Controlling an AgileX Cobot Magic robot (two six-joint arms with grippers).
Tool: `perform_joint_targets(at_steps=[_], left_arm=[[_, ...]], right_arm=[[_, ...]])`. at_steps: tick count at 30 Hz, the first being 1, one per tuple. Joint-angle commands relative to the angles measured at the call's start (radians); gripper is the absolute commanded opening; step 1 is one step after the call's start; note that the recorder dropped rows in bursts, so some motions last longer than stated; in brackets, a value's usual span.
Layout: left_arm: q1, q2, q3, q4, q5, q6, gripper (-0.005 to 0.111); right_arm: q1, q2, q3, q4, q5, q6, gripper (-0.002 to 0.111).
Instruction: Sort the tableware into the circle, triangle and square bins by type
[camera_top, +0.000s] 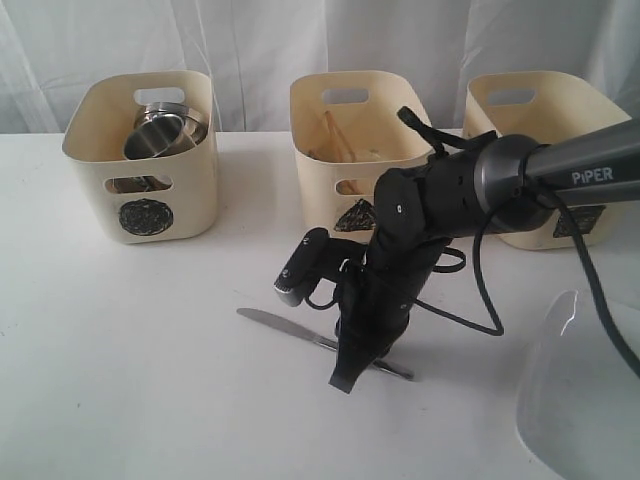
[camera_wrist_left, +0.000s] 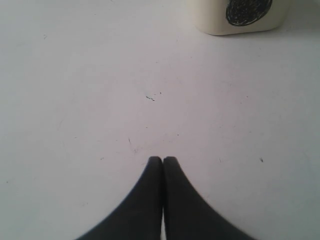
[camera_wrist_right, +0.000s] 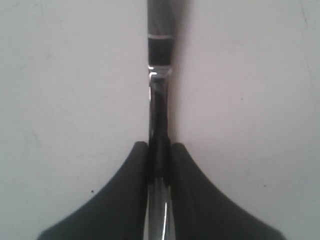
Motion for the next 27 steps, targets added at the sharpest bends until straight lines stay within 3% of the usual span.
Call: perform_joint_targets(at_steps=[1,12,17,22,27], left_arm=[[0.001,-0.005,0.003,-0.002,0.001,-0.009,0.000],[0.001,-0.005,0.003,-0.002,0.001,-0.009,0.000],[0.001,-0.005,0.003,-0.002,0.001,-0.009,0.000],[0.001,-0.005,0.003,0.000,0.001,-0.009,0.000],[0.001,-0.005,0.003,0.000,0.001,-0.009,0.000]], right_arm=[[0.001,-0.016,0.013,0.029,0.016,0.024,0.000],[0.001,-0.080,0.013,0.043,-0.014,0.077,0.000],[0.001,-0.253,0.010,0.120,0.060,0.074,0.000],[-0.060,-0.486,-0.066,0.125,-0.099,0.084,0.000],[-0.162,-0.498,-0.128,0.127,-0.363,0.170,0.000]])
